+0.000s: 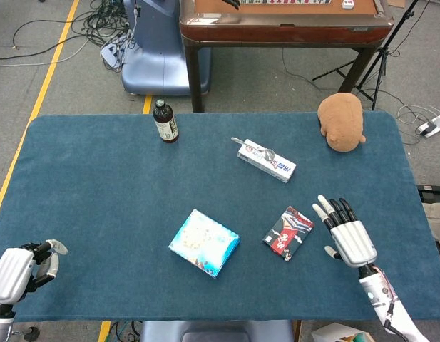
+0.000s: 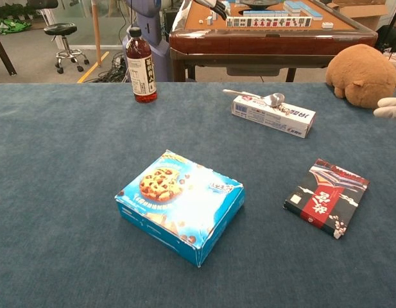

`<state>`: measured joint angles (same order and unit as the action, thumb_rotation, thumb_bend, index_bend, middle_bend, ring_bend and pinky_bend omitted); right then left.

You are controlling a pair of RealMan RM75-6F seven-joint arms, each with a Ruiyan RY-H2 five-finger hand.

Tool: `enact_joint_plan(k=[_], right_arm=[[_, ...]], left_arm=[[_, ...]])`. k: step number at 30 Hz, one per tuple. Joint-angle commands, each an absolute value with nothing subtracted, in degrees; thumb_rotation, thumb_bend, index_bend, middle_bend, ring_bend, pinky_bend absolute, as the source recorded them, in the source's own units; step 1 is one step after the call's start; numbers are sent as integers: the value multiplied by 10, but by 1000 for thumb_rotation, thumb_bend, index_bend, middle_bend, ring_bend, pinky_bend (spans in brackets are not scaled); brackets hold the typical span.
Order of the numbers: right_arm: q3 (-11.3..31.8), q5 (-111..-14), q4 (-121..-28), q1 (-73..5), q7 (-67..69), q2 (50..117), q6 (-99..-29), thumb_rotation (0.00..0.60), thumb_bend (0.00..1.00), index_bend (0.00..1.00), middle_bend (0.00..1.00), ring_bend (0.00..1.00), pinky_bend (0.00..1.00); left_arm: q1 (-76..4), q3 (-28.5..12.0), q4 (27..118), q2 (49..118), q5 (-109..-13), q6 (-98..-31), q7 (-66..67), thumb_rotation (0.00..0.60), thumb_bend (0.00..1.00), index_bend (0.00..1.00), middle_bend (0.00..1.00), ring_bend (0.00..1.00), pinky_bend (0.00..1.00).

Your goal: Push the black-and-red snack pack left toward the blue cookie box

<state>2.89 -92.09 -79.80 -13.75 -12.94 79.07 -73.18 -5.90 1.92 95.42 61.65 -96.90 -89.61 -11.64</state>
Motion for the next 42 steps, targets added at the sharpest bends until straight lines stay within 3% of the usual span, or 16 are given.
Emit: enact_joint_plan(k=[1, 42], right_arm=[[31, -907, -782, -147, -132, 805, -716, 600, 0, 53, 0, 0, 25], [34, -848, -708, -215, -166, 907, -643, 600, 0, 52, 0, 0, 10]], left_arm=[[-59, 19, 954, 616, -969, -896, -117, 600, 615, 500, 902, 673, 636], [-56, 18, 953, 612, -964, -897, -128, 600, 615, 500, 902, 672, 636]])
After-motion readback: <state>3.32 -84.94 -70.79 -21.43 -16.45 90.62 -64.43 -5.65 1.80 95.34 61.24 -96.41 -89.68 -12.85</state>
